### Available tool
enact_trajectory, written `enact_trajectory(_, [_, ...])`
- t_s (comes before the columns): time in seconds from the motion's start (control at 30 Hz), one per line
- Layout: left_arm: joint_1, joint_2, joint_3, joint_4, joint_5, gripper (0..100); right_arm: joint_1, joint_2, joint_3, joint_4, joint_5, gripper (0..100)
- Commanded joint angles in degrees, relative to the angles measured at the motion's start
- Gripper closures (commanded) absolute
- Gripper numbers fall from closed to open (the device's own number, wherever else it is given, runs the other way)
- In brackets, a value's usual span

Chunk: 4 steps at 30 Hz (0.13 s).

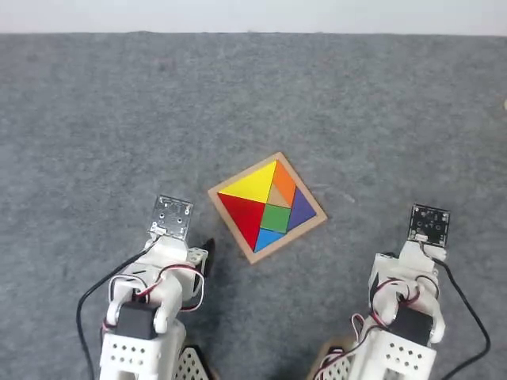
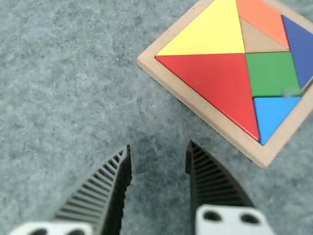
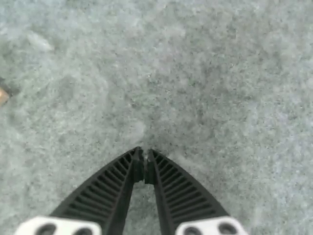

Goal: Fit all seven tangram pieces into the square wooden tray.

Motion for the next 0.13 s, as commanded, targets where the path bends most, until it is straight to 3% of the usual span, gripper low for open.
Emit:
enact_trajectory(0.0, [0.3,-0.8,-0.6,0.3,0.3,82,0.7,0.4,1.1,-0.2,-0.2,99.1])
enact_trajectory(0.1, [0.3,-0.8,-0.6,0.3,0.3,82,0.7,0.4,1.1,-0.2,-0.2,99.0])
